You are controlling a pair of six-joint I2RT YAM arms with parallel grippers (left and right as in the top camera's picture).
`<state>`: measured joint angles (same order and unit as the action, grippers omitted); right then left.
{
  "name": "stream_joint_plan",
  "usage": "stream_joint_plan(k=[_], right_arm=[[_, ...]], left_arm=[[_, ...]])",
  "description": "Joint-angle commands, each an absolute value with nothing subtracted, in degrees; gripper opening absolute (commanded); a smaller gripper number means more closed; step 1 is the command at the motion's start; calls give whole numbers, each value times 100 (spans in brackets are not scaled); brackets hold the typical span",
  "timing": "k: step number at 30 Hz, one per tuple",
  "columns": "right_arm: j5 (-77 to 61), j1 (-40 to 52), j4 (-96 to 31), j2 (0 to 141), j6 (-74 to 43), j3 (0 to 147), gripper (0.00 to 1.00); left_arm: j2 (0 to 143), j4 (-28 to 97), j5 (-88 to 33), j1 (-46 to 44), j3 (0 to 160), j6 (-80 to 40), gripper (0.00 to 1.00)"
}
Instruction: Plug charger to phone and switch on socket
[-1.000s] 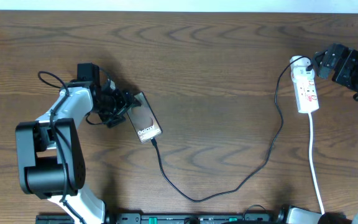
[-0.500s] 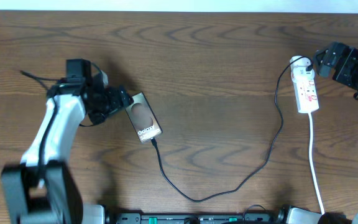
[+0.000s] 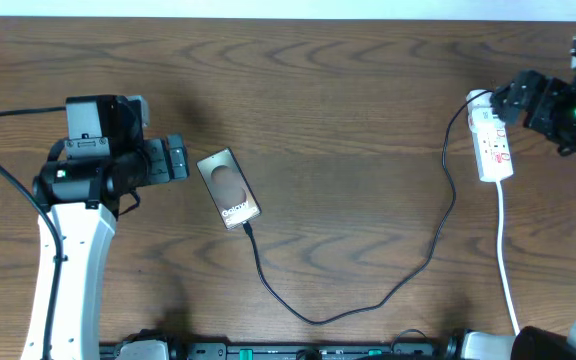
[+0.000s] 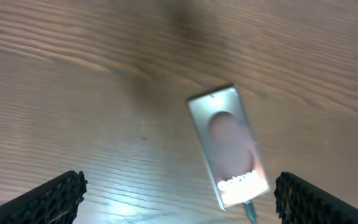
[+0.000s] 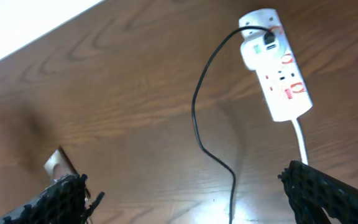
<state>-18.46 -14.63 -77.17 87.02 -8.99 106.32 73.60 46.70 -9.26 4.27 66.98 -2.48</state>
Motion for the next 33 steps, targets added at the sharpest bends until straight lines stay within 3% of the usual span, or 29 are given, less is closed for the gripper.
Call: stream_joint_plan(k=[1,33], right_arm=[[-1900,-1297,-7732,8864,-917,10589,99],[-1857,-1275,-7730,8923,-917,10589,99]], left_arm=[[7323,4609,-377,403,6914,-108,99],[7328,4499,-379,405,6912,-110,99]])
